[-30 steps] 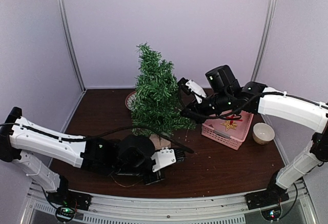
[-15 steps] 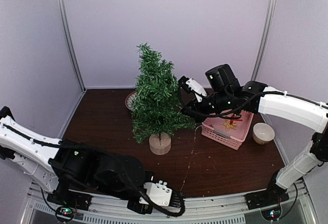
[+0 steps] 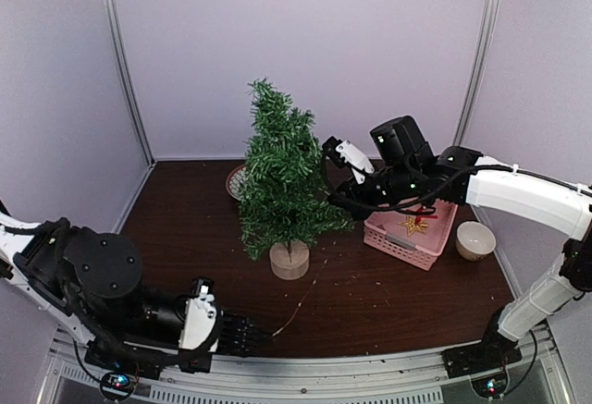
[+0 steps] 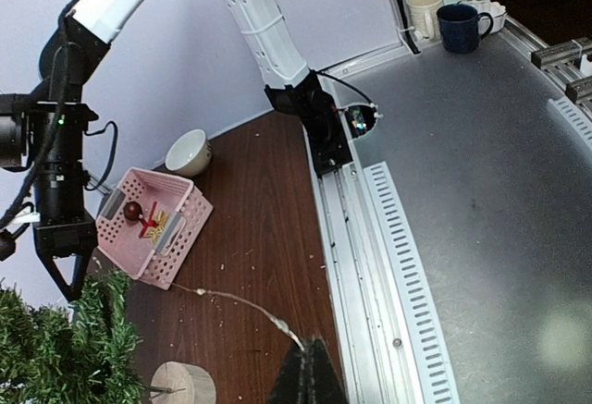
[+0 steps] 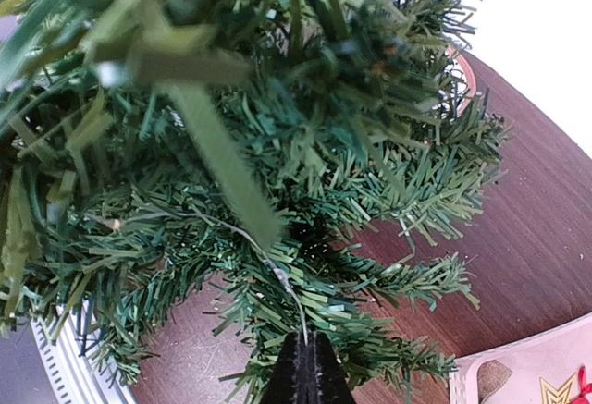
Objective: Decorate the small christmas tree
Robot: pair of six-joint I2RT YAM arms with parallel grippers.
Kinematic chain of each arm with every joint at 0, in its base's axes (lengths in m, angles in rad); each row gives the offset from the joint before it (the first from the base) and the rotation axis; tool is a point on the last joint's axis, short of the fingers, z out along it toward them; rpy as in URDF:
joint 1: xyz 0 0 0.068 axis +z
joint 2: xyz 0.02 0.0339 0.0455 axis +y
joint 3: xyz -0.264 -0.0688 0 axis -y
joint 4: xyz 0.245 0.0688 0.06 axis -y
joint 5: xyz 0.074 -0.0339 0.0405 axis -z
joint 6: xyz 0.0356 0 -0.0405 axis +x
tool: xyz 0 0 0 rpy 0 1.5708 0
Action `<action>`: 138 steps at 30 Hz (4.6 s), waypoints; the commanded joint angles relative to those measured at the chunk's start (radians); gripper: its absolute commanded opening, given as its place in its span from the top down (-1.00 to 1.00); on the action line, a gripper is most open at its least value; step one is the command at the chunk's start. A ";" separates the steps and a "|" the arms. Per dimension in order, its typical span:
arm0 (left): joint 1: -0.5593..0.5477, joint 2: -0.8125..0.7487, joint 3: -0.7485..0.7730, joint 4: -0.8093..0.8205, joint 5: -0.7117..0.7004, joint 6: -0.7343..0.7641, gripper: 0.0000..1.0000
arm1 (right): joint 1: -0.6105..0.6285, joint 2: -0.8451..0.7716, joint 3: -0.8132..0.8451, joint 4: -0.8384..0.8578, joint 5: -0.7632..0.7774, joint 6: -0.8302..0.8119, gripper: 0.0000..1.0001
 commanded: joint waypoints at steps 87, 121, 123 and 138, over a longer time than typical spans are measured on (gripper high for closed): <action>0.882 -0.047 0.285 -0.211 -0.359 -0.424 1.00 | 0.108 -0.428 -0.355 0.354 -0.170 0.088 -0.39; 1.214 0.325 0.027 0.048 0.087 -0.627 1.00 | 0.126 -0.468 -0.425 0.366 0.004 0.063 -0.01; 1.216 0.353 0.020 0.063 0.089 -0.629 1.00 | 0.126 -0.473 -0.425 0.363 0.009 0.063 -0.01; 1.252 0.524 0.066 0.117 0.184 -0.610 1.00 | 0.126 -0.486 -0.424 0.343 0.027 0.062 -0.03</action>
